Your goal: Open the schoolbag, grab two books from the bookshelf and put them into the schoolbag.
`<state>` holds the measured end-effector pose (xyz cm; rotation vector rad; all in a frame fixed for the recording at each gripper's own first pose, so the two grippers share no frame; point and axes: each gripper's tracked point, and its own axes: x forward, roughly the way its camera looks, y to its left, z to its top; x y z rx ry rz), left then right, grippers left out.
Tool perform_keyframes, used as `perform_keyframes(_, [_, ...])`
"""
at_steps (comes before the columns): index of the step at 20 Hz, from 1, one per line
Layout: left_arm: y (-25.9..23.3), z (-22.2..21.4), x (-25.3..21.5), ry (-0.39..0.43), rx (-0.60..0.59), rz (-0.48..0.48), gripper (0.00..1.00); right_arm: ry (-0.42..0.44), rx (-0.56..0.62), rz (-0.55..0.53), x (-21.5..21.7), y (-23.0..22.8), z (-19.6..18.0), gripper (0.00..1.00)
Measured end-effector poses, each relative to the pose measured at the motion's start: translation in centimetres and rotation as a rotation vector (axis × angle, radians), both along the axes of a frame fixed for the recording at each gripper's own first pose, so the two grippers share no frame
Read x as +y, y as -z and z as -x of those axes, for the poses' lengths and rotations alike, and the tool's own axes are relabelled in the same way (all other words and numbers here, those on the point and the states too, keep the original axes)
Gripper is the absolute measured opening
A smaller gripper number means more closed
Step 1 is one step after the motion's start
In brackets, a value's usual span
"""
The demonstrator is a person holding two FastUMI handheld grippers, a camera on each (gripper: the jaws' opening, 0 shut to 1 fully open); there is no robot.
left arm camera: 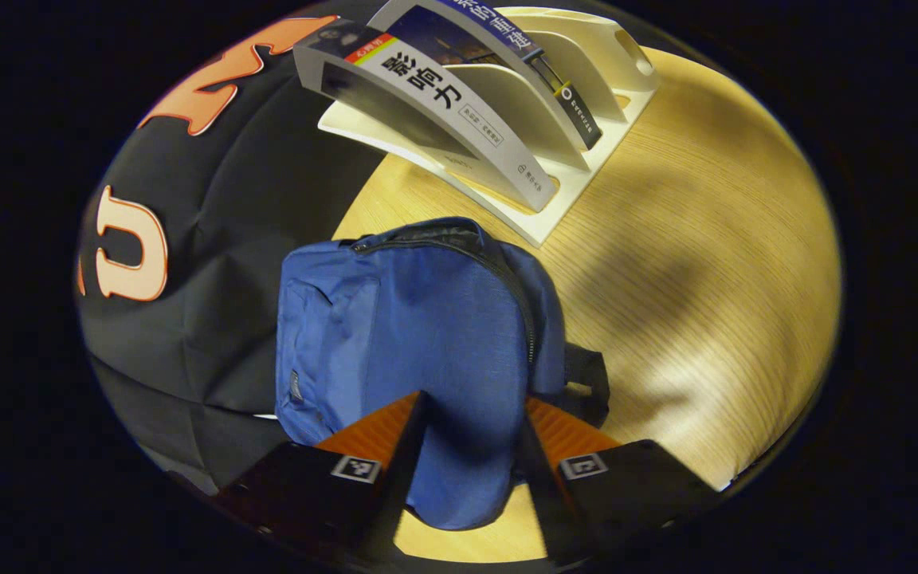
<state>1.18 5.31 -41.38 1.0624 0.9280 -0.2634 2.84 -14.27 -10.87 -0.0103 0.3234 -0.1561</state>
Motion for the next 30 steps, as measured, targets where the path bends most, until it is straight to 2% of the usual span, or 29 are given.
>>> perform_keyframes(1, [-0.9,-0.5,0.3,-0.002,-0.035,-0.035,0.5,0.001,0.001,-0.001,-0.1,0.1,0.1,0.97])
perform_keyframes(2, [-1.0,-0.9,0.2,0.009,-0.039,-0.031,0.3,0.001,0.002,-0.002,0.0,0.1,0.1,0.97])
perform_keyframes(3, [-1.2,-0.6,0.4,-0.013,-0.049,-0.028,0.1,0.0,0.003,-0.003,0.0,0.1,0.2,0.97])
perform_keyframes(4, [-1.5,-0.6,0.1,-0.013,-0.046,-0.013,0.06,-0.003,0.0,-0.002,0.2,-0.1,0.1,0.97])
perform_keyframes(9, [-3.3,-1.0,0.5,-0.043,-0.029,0.036,0.04,-0.042,-0.009,-0.018,1.7,-0.2,-0.2,0.97])
perform_keyframes(14, [-6.0,-1.5,0.2,-0.06,0.059,0.169,0.04,-0.077,-0.045,-0.067,4.7,-1.9,-1.1,0.97])
perform_keyframes(16, [-6.9,-1.9,0.3,-0.071,0.124,0.26,0.04,-0.126,-0.033,-0.143,7.9,-2.5,-1.5,0.96])
perform_keyframes(18, [-8.1,-2.1,0.8,-0.053,0.199,0.336,0.04,-0.167,-0.052,-0.298,11.5,-4.0,-2.2,0.96])
perform_keyframes(19, [-8.8,-2.4,1.3,-0.034,0.234,0.37,0.04,-0.159,-0.07,-0.377,13.0,-4.7,-2.9,0.96])
perform_keyframes(21, [-9.5,-3.0,2.4,0.011,0.302,0.415,0.04,-0.122,-0.109,-0.422,15.4,-5.9,-4.3,0.96])
perform_keyframes(23, [-9.4,-3.3,3.0,0.06,0.361,0.457,0.04,-0.191,-0.129,-0.465,19.8,-6.5,-5.0,0.96])
perform_keyframes(24, [-9.3,-3.3,3.2,0.082,0.386,0.476,0.04,-0.239,-0.142,-0.539,22.5,-7.4,-5.4,0.96])
perform_keyframes(25, [-9.0,-3.3,3.5,0.104,0.412,0.491,0.05,-0.289,-0.183,-0.644,24.6,-8.8,-5.6,0.97])
perform_keyframes(26, [-8.8,-3.2,3.7,0.127,0.434,0.504,0.04,-0.287,-0.247,-0.732,25.8,-10.5,-6.3,0.97])
perform_keyframes(27, [-8.4,-3.3,4.0,0.147,0.451,0.512,0.04,-0.276,-0.32,-0.76,26.1,-11.8,-7.2,0.95])
perform_keyframes(29, [-7.8,-3.4,4.3,0.18,0.479,0.527,0.04,-0.179,-0.448,-0.686,24.1,-13.1,-8.6,0.93])
perform_keyframes(30, [-7.6,-3.4,4.4,0.189,0.487,0.54,0.05,-0.17,-0.53,-0.713,23.4,-14.7,-8.8,1.0])
